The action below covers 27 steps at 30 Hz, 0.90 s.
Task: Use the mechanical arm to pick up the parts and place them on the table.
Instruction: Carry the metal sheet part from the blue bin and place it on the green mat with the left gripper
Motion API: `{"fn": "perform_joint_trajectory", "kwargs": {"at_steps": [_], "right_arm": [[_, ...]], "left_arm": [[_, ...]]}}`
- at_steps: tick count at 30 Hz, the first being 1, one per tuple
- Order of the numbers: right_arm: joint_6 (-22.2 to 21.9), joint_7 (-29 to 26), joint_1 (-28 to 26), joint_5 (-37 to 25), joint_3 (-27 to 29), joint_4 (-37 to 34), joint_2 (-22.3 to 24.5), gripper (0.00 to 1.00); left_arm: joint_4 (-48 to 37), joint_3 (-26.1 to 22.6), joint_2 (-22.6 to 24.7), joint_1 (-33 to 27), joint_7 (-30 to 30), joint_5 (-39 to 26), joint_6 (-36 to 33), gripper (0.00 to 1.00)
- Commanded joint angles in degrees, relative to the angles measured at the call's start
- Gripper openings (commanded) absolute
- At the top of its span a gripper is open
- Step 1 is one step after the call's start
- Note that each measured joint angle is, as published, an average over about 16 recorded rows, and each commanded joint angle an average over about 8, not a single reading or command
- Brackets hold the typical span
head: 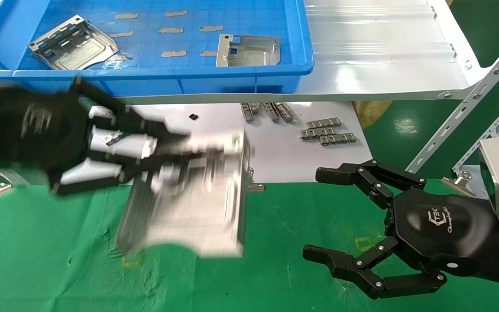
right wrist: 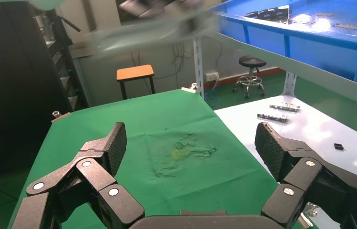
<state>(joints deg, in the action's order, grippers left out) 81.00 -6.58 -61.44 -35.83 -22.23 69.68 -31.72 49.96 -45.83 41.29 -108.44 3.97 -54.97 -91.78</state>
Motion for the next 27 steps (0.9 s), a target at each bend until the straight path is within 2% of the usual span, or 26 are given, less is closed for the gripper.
{"fn": "perform_joint_trajectory", "kwargs": {"at_steps": [1,7,13,17,22,23,24,27], "right_arm": [[0.0,0.0,0.0,0.0,0.0,0.0,0.0,1.00],[0.0,0.0,0.0,0.0,0.0,0.0,0.0,1.00],[0.0,0.0,0.0,0.0,0.0,0.0,0.0,1.00],[0.0,0.0,0.0,0.0,0.0,0.0,0.0,1.00],[0.0,0.0,0.0,0.0,0.0,0.0,0.0,1.00],[0.0,0.0,0.0,0.0,0.0,0.0,0.0,1.00],[0.0,0.0,0.0,0.0,0.0,0.0,0.0,1.00],[0.0,0.0,0.0,0.0,0.0,0.0,0.0,1.00]], "left_arm": [[6.1,-2.9,-3.9,2.6,-1.0,3.7,0.2,0.00],[5.7,-9.8,-5.6,4.0,10.5,-2.6,1.4,0.00],[1.9,-12.6,-5.0,5.7,19.9,-8.8,4.8,0.00],[1.5,-13.2,-5.1,7.4,23.2,-11.0,7.0,0.00],[1.4,-13.8,-5.2,9.1,24.2,-12.7,9.9,0.00],[1.3,-13.9,-5.1,9.4,24.0,-13.0,10.4,0.03],[1.1,-14.1,-5.1,9.7,23.8,-13.3,11.0,0.11],[0.5,-14.6,-4.8,10.6,22.5,-14.4,12.6,0.49]]}}
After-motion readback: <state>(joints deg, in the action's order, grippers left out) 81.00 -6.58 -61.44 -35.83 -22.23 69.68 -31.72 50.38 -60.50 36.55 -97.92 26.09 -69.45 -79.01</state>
